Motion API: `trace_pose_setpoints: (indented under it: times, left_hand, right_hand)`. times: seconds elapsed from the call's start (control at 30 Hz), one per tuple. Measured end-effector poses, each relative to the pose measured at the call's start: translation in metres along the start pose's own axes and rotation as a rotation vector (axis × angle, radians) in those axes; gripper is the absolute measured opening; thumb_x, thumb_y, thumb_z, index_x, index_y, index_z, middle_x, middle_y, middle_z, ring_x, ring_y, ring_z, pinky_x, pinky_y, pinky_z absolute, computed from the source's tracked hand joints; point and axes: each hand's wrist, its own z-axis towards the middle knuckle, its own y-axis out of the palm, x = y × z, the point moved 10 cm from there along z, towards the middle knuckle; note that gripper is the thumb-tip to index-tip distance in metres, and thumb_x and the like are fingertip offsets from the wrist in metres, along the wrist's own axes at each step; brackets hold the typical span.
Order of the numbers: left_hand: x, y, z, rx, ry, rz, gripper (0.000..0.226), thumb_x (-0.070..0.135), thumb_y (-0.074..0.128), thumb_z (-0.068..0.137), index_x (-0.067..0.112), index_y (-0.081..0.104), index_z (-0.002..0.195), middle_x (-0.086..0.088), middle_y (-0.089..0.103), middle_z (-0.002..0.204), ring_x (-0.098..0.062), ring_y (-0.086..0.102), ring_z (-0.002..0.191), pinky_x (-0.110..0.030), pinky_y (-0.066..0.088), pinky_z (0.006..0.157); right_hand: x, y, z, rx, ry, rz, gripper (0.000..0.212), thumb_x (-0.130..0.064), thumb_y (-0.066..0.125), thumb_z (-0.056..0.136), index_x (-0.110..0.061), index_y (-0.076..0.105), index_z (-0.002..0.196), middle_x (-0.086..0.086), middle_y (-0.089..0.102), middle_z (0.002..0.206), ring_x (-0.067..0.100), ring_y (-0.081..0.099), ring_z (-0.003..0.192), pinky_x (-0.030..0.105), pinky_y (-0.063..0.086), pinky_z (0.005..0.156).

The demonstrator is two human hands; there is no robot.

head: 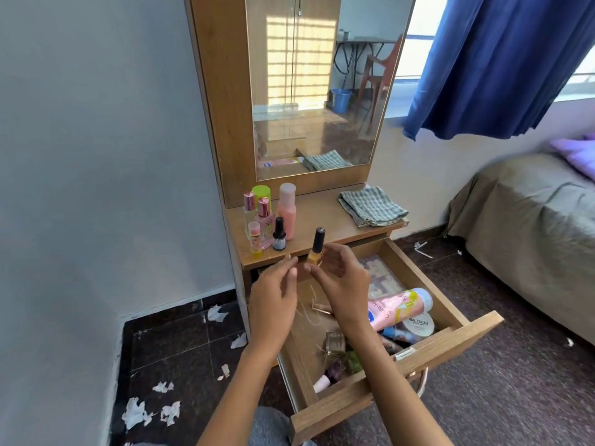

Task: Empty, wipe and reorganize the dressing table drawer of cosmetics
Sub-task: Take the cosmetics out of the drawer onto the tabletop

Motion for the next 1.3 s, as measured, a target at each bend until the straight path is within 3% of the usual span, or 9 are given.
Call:
trace_pose_setpoints:
  times: [0.07,0.13,0.23,0.5,0.73,0.83,0.93,1.07,1.3]
  left_hand:
    - [-0.002,0.005,0.0,-0.049,0.085,0.254,0.037,0.016,0.049,0.097,0.022,0.052,0.133,0.004,0.041,0.145,-0.006,0.024,0.139,-0.033,0.018,0.116]
    - [-0.007,0.015,0.0,-0.14,0.128,0.454,0.047,0.018,0.046,0.098,0.022,0.036,0.143,0.002,0.02,0.154,-0.006,0.001,0.142,-0.032,-0.003,0.116]
    - [-0.011,0.022,-0.002,-0.2,0.151,0.633,0.058,0.025,0.042,0.099,0.018,0.015,0.15,0.0,0.007,0.158,-0.008,-0.011,0.142,-0.033,-0.011,0.114]
    - [-0.011,0.024,-0.001,-0.207,0.137,0.791,0.066,0.027,0.045,0.098,0.014,0.006,0.151,-0.002,0.003,0.159,-0.013,-0.005,0.145,-0.034,-0.012,0.112]
    - [-0.009,0.024,-0.002,-0.236,0.139,0.782,0.068,0.025,0.049,0.096,0.014,0.01,0.15,-0.002,0.0,0.159,-0.014,-0.005,0.145,-0.033,-0.01,0.114]
    - [-0.01,0.024,-0.002,-0.252,0.146,0.788,0.069,0.026,0.048,0.096,0.013,0.008,0.151,-0.003,-0.002,0.159,-0.014,-0.006,0.145,-0.034,-0.008,0.116]
    - [-0.012,0.025,-0.002,-0.272,0.151,0.804,0.072,0.026,0.05,0.095,0.014,0.006,0.151,-0.002,-0.004,0.159,-0.014,-0.007,0.145,-0.035,-0.008,0.117]
    - [-0.014,0.027,-0.001,-0.299,0.149,0.829,0.078,0.03,0.056,0.092,0.015,0.007,0.151,-0.001,-0.006,0.158,-0.014,-0.008,0.145,-0.035,-0.006,0.117]
    - [-0.014,0.027,-0.001,-0.323,0.145,0.864,0.08,0.033,0.061,0.088,0.015,0.014,0.15,-0.002,-0.001,0.159,-0.015,-0.004,0.145,-0.036,-0.002,0.118]
  right_hand:
    - [0.0,0.003,0.013,0.046,0.024,-0.015,0.047,-0.026,0.082,0.074,-0.012,0.063,0.115,-0.004,0.071,0.099,0.003,0.067,0.092,0.027,0.057,0.084]
    - [0.0,0.009,0.025,0.072,0.035,-0.066,0.046,-0.028,0.081,0.075,-0.014,0.063,0.115,-0.006,0.071,0.099,0.002,0.066,0.092,0.026,0.056,0.083]
    - [0.004,0.02,0.036,0.08,0.062,-0.143,0.041,-0.031,0.082,0.074,-0.017,0.062,0.107,-0.007,0.071,0.094,0.004,0.067,0.087,0.029,0.057,0.079]
    - [0.008,0.035,0.04,0.064,0.042,-0.264,0.021,-0.035,0.08,0.075,-0.024,0.063,0.081,-0.012,0.067,0.078,-0.002,0.06,0.07,0.007,0.039,0.059]
    - [0.004,0.026,0.036,-0.039,-0.102,-0.267,0.015,-0.021,0.076,0.08,-0.018,0.069,0.092,-0.008,0.07,0.09,0.004,0.063,0.082,0.015,0.048,0.073]
    - [0.009,0.008,0.026,-0.081,-0.13,-0.347,0.008,-0.021,0.076,0.08,-0.019,0.07,0.085,-0.01,0.071,0.082,0.003,0.065,0.076,0.018,0.05,0.066]
    - [0.038,0.012,0.013,-0.33,-0.06,-0.667,0.008,-0.023,0.072,0.079,-0.023,0.067,0.085,-0.009,0.071,0.083,0.011,0.067,0.08,0.028,0.052,0.068]
    - [0.073,0.031,-0.009,-0.73,0.036,-1.058,0.029,-0.034,0.065,0.087,-0.026,0.063,0.115,0.0,0.066,0.113,0.023,0.064,0.104,0.035,0.053,0.085]
    - [0.071,0.057,-0.008,-0.831,-0.03,-1.221,0.022,-0.005,0.054,0.088,-0.011,0.065,0.105,0.01,0.068,0.109,0.03,0.065,0.104,0.038,0.052,0.081]
